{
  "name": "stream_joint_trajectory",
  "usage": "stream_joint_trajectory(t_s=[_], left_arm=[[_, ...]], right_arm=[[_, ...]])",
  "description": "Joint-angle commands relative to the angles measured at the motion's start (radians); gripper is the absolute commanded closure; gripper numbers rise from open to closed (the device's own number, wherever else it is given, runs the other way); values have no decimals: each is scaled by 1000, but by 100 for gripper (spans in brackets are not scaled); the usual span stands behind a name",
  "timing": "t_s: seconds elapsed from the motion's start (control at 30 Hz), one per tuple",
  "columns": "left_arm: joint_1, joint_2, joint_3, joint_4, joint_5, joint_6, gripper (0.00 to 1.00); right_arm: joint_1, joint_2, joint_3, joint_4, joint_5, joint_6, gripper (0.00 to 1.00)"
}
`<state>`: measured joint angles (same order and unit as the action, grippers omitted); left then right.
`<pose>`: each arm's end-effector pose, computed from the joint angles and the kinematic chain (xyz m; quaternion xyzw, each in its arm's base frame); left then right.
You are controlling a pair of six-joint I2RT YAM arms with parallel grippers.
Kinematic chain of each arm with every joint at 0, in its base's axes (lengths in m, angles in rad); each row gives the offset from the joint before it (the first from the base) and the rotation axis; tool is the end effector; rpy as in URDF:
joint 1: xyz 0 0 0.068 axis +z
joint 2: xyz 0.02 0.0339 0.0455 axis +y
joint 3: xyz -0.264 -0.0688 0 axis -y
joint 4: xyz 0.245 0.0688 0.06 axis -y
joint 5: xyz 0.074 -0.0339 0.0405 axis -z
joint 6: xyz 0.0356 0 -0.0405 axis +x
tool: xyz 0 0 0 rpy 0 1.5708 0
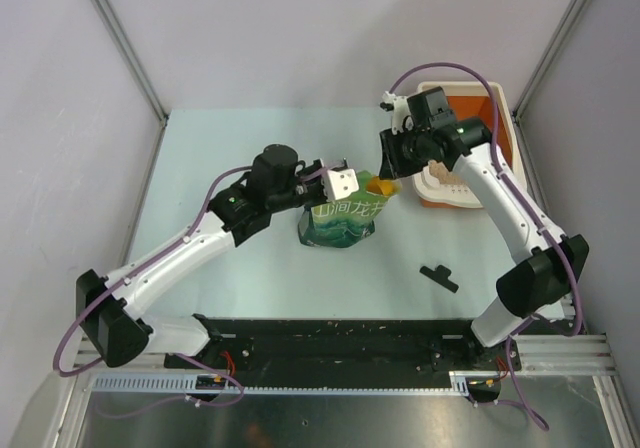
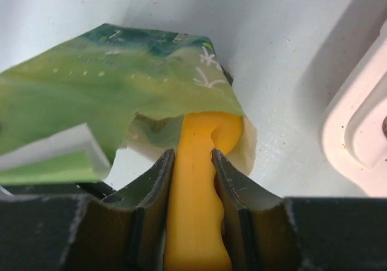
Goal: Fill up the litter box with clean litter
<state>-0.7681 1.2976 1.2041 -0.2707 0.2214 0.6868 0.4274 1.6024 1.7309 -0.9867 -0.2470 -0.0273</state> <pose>0.2103 -0.2140 0.3658 0.5910 0.5696 -0.1138 0.5597 0.3009 0.1466 0.3862 -0.2515 0.8964 0.1819 0.3163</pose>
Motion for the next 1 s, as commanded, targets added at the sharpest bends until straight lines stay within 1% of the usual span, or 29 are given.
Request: stream_joint_trajectory(t_s=[0.0, 0.2, 0.23, 0.33, 0.43, 0.47, 0.53, 0.57, 0.8, 0.83, 0.87, 0.9, 0.93, 0.97], left_arm=[[3, -66, -6, 39, 15, -56, 100], [3, -64, -6, 48, 29, -66, 100], [3, -63, -5, 51, 30, -67, 100], [3, -52, 8, 59, 44, -78, 100], [1, -38, 28, 64, 58, -93, 100], [1, -35, 34, 64, 61, -96, 100], [1, -31, 34, 68, 65, -101, 100], [1, -29, 29, 68, 65, -101, 100], [-7, -12, 9, 74, 49, -99, 100], [-8, -9, 9, 73, 44, -98, 100], [-10, -9, 6, 73, 45, -95, 100], [-10, -8, 5, 71, 44, -92, 100], [-10, -6, 3, 73, 39, -89, 100], [-10, -6, 0, 73, 35, -83, 100]], right_arm=[[11, 47, -19, 36, 173, 129, 100], [69, 37, -195, 152, 225, 107, 100], [92, 37, -214, 190, 236, 109, 100], [125, 70, -254, 215, 245, 128, 100], [143, 106, -280, 237, 224, 187, 100], [140, 114, -280, 243, 156, 196, 100], [126, 128, -284, 267, 79, 234, 100], [113, 132, -289, 282, -33, 243, 100], [-33, 139, -352, 479, -420, 352, 100], [-47, 139, -353, 490, -449, 383, 100], [-61, 134, -369, 511, -509, 401, 100], [-78, 134, -381, 570, -558, 426, 100], [-110, 136, -386, 585, -634, 456, 100], [-122, 134, -393, 597, -667, 473, 100]])
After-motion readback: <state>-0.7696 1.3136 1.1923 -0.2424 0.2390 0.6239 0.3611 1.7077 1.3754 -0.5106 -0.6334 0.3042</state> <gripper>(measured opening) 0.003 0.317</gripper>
